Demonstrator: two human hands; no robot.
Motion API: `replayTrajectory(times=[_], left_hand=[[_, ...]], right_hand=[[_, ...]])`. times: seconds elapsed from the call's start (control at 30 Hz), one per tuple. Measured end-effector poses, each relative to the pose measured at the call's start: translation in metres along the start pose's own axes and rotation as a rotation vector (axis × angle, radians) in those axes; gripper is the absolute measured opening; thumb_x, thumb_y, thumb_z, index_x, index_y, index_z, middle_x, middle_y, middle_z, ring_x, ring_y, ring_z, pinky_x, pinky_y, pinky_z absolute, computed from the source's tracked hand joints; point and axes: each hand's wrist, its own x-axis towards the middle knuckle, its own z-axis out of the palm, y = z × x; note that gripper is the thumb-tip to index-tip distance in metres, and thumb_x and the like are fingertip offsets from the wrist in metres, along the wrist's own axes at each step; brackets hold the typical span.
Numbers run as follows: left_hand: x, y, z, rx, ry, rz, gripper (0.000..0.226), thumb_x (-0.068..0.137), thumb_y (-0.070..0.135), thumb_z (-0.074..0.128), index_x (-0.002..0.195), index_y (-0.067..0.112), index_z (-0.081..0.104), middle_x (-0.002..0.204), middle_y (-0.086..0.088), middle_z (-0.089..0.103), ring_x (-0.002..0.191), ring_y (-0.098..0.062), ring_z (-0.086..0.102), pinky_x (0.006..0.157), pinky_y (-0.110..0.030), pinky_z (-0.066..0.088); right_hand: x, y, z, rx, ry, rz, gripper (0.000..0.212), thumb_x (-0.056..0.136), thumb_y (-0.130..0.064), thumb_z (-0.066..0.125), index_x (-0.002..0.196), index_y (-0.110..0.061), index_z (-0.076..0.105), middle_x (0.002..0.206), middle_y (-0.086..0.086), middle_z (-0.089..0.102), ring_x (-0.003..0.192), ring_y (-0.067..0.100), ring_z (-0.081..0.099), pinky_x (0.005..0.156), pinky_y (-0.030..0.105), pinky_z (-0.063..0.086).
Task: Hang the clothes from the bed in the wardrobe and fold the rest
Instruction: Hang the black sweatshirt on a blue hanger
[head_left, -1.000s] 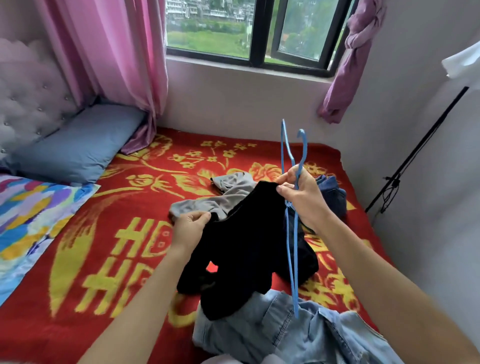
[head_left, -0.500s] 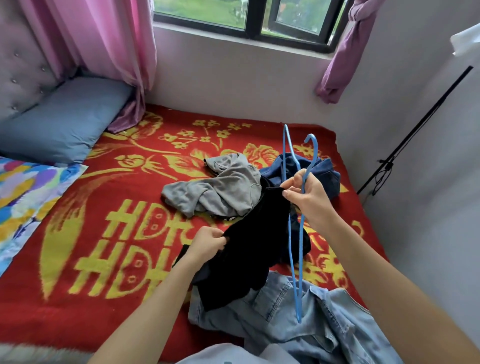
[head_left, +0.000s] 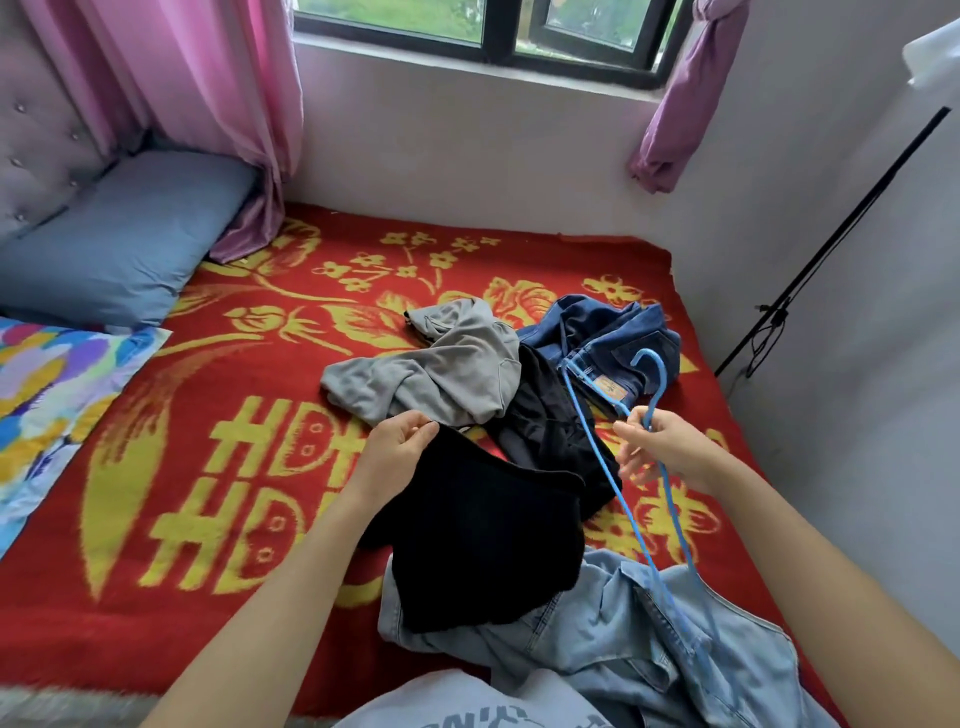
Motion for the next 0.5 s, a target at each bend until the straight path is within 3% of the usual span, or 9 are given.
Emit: replayTrajectory(times=[0.1,0.2,0.3,0.37,0.43,0.5], left_hand=[[0.001,-0.001,0.001,0.053,-0.005,0.007,0.024,0.094,0.013,0.054,0.076,-0.002,0.056,0.053,0.001,0.04,0.041,-0.003,0.034,0.044,-0.017,0.027],[0.0,-0.002,0.003,0.099,-0.021,-0.001,0.024,0.094,0.014,0.053,0.076,-0.002,0.056,0.049,0.006,0.038,0.039,-0.004,0.034,0.044,-0.017,0.027],[-0.002,-0.002,0.005,0.12,-0.028,-0.008,0.024,0.095,0.013,0.052,0.076,0.001,0.057,0.052,0.005,0.042,0.045,-0.003,0.037,0.049,-0.019,0.029],[-0.004,-0.002,0.005,0.127,-0.035,-0.01,0.022,0.096,0.013,0.051,0.08,0.0,0.059,0.061,-0.005,0.052,0.058,-0.012,0.046,0.058,-0.024,0.034],[-0.005,-0.002,0.004,0.133,-0.041,-0.009,0.021,0.096,0.014,0.05,0.082,0.001,0.06,0.071,-0.015,0.058,0.067,-0.017,0.051,0.064,-0.029,0.036],[-0.006,-0.003,0.004,0.142,-0.039,-0.008,0.02,0.096,0.014,0.05,0.082,0.005,0.06,0.068,-0.011,0.055,0.065,-0.017,0.049,0.063,-0.03,0.034]], right_hand=[[0.0,0.003,-0.01,-0.068,-0.028,0.021,0.018,0.1,-0.028,0.041,0.095,-0.015,0.052,0.061,0.006,0.051,0.039,0.012,0.04,0.035,0.018,0.028],[0.001,0.006,-0.011,-0.221,0.084,-0.087,0.015,0.099,-0.021,0.045,0.105,-0.018,0.058,0.059,0.004,0.048,0.043,0.011,0.035,0.04,0.019,0.029],[-0.003,0.001,-0.015,-0.429,0.258,-0.244,0.013,0.093,-0.027,0.056,0.09,-0.021,0.067,0.059,0.004,0.053,0.051,0.014,0.042,0.056,0.028,0.035],[-0.008,-0.007,-0.018,-0.479,0.345,-0.344,0.024,0.092,-0.031,0.057,0.073,-0.02,0.067,0.052,0.002,0.05,0.047,0.011,0.041,0.054,0.03,0.033],[-0.013,-0.015,-0.021,-0.47,0.428,-0.431,0.034,0.092,-0.03,0.056,0.062,-0.015,0.065,0.044,-0.005,0.042,0.043,0.01,0.04,0.048,0.023,0.027],[-0.015,-0.022,-0.024,-0.505,0.466,-0.498,0.04,0.091,-0.028,0.057,0.057,-0.007,0.062,0.042,-0.006,0.036,0.043,0.011,0.039,0.047,0.022,0.025]])
